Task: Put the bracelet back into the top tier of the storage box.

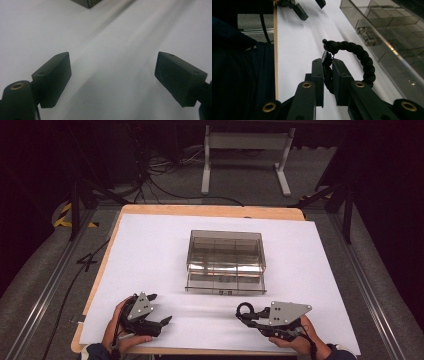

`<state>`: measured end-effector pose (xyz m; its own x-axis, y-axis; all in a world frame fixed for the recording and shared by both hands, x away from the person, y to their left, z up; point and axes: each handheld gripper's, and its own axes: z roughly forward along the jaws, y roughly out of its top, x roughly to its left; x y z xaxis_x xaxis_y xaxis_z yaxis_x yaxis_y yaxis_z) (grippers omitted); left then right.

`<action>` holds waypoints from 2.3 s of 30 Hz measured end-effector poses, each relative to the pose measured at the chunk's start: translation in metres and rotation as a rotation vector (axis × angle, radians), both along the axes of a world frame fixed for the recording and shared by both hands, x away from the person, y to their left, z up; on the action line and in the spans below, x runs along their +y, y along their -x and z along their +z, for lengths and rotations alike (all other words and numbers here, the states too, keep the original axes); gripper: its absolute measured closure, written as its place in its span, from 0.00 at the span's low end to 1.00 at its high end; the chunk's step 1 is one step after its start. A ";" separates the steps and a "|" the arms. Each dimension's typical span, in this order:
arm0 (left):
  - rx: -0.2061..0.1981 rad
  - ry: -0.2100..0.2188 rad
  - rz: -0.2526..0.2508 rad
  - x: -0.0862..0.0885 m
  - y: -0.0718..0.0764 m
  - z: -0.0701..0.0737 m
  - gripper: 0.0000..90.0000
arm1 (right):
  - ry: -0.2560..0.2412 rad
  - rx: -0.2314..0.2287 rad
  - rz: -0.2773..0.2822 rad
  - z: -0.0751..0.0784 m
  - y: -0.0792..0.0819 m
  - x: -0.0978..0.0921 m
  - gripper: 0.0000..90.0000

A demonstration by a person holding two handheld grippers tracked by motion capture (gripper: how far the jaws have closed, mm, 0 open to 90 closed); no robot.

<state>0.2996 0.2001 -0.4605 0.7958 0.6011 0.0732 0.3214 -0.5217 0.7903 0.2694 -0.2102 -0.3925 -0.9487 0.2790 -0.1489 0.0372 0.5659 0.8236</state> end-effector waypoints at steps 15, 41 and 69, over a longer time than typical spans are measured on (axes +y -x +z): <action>0.007 0.004 0.003 0.001 -0.001 0.000 0.16 | -0.002 -0.041 -0.003 0.027 0.000 0.008 0.90; 0.013 0.005 -0.008 0.001 -0.001 0.000 0.16 | 0.097 -0.039 -0.047 0.052 -0.048 0.043 0.90; 0.013 -0.005 -0.015 -0.001 -0.001 0.000 0.16 | 0.176 0.027 -0.132 0.043 -0.087 0.062 0.89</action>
